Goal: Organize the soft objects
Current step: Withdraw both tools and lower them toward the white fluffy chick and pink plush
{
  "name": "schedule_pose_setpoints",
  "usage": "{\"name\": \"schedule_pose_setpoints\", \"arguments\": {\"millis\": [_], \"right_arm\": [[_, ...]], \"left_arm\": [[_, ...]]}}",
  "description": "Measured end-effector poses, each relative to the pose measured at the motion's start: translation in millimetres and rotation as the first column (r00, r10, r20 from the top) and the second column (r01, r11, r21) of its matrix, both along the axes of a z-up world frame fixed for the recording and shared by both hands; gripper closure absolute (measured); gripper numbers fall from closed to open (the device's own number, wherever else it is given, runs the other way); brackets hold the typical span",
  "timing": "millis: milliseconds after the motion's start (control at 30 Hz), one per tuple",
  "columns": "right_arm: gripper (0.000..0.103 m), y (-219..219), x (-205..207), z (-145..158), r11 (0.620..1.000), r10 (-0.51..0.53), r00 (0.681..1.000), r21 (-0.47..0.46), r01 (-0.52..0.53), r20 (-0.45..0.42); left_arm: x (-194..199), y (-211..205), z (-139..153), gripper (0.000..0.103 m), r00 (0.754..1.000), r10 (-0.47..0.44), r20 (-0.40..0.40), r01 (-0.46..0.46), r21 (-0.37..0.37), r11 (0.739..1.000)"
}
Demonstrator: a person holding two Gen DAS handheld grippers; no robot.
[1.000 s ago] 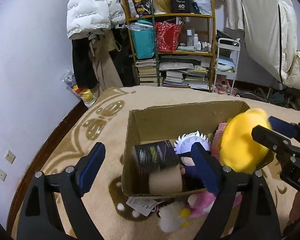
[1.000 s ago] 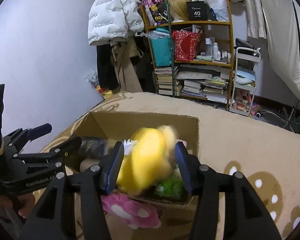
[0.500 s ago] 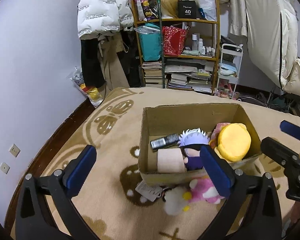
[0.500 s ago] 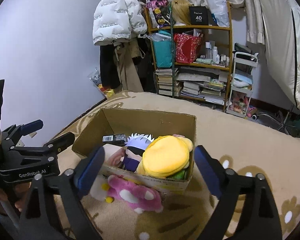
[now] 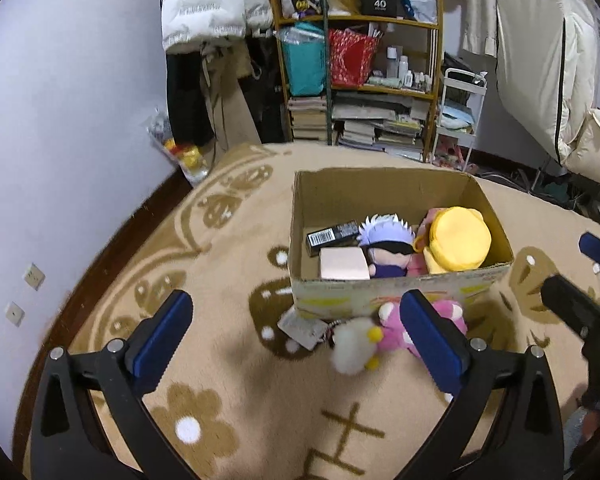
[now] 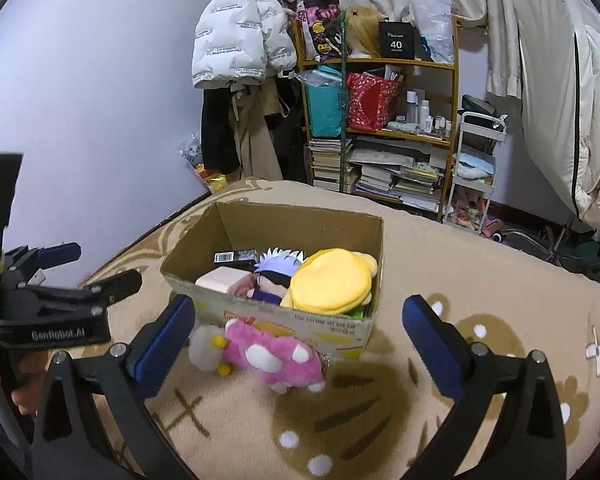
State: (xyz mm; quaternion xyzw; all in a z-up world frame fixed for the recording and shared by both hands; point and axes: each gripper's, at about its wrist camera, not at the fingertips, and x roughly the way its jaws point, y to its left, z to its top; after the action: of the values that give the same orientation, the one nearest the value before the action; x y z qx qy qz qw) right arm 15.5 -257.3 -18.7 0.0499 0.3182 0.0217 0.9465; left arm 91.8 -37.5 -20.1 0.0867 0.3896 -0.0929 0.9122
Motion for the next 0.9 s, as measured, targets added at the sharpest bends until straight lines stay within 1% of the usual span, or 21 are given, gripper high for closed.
{"name": "schedule_pose_setpoints", "arguments": {"millis": [167,267,400,533,667,900], "right_arm": [[0.000,7,-11,-9,0.999,0.013,1.000,-0.038,-0.012,0.010],[0.000,12,-13,-17,0.998,-0.005,1.000,-0.067,0.006,0.010],[0.000,15,-12,-28,0.998,-0.002,1.000,-0.064,0.001,-0.007],[0.000,18,-6,-41,0.996,-0.001,0.999,-0.085,-0.002,-0.043],[0.000,16,-1,-54,0.997,0.008,0.998,-0.078,-0.012,-0.062],[0.000,9,14,-75,0.998,-0.026,0.994,-0.065,0.019,-0.103]], "left_arm": [[-4,4,-1,0.001,1.000,0.014,-0.011,-0.014,0.000,1.000],[-3,6,-6,0.001,0.999,0.014,-0.042,-0.015,-0.010,1.000],[-3,10,-13,0.001,0.998,0.023,-0.066,-0.025,-0.028,0.999],[4,11,-18,0.001,0.996,0.019,-0.090,-0.024,-0.051,0.998],[10,10,-24,0.001,0.994,0.013,-0.108,-0.021,-0.071,0.997],[25,5,-42,0.001,0.988,0.010,-0.157,-0.025,-0.092,0.995]]}}
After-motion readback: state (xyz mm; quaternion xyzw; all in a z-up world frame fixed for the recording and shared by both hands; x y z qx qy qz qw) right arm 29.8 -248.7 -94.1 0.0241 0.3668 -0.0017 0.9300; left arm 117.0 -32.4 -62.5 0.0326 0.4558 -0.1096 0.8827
